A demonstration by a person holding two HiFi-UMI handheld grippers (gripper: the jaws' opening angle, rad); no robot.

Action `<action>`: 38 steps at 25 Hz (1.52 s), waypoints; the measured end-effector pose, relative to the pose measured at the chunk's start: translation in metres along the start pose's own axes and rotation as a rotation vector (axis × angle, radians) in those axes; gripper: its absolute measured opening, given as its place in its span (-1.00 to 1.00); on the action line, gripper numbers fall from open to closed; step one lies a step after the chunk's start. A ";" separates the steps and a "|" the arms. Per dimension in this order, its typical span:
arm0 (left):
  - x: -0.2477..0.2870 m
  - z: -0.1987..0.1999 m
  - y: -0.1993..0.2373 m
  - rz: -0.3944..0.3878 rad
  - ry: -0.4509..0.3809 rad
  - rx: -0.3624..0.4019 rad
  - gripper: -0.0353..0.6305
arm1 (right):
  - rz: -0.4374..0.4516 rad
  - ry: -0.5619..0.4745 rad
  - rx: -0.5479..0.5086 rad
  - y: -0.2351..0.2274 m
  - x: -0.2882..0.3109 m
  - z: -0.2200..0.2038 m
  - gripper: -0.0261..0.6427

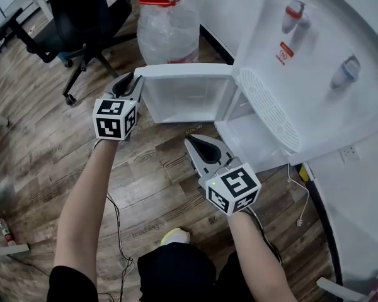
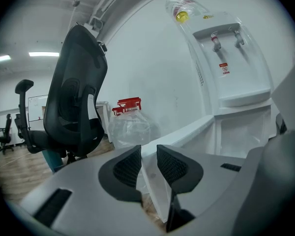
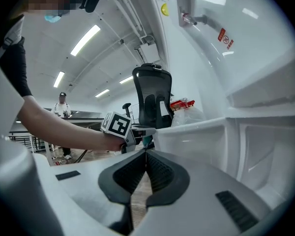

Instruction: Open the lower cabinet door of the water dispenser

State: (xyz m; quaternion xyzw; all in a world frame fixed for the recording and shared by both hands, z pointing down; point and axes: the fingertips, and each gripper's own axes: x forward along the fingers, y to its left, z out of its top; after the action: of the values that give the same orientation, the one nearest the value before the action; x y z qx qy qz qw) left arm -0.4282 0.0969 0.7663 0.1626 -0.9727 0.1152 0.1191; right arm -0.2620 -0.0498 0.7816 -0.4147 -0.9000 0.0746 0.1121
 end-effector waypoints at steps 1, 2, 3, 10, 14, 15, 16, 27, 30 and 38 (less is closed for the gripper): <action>0.003 0.000 0.001 0.002 0.000 -0.001 -0.56 | 0.000 -0.003 0.004 -0.001 0.000 0.002 -0.85; 0.006 0.001 0.003 0.004 0.000 -0.004 -0.56 | -0.001 -0.006 0.009 -0.001 -0.001 0.002 -0.85; 0.010 0.001 0.004 0.006 0.000 -0.006 -0.56 | -0.002 -0.007 0.013 -0.002 -0.002 0.002 -0.85; 0.020 0.004 0.009 0.014 0.014 0.011 -0.56 | -0.012 0.003 0.020 -0.006 -0.009 -0.007 -0.85; 0.013 0.003 0.006 0.016 0.020 0.011 -0.56 | -0.014 -0.017 0.031 -0.009 -0.016 -0.002 -0.85; 0.010 0.004 0.005 0.023 0.019 0.014 -0.55 | -0.015 -0.022 0.035 -0.009 -0.019 -0.002 -0.85; 0.007 0.004 0.005 0.029 0.017 0.014 -0.55 | -0.017 -0.026 0.039 -0.010 -0.022 -0.001 -0.85; -0.047 0.004 -0.049 -0.083 0.000 -0.062 -0.67 | -0.046 -0.060 0.057 -0.012 -0.079 0.002 -0.85; -0.059 0.006 -0.084 -0.147 -0.004 -0.082 -0.76 | -0.055 -0.085 0.056 -0.011 -0.097 0.009 -0.85; -0.095 0.022 -0.187 -0.346 -0.043 -0.128 -0.85 | -0.108 -0.088 0.036 -0.015 -0.144 0.011 -0.85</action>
State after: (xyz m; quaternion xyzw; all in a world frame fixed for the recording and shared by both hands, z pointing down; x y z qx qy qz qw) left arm -0.2812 -0.0542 0.7547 0.3219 -0.9379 0.0273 0.1265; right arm -0.1845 -0.1699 0.7537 -0.3595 -0.9237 0.1029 0.0836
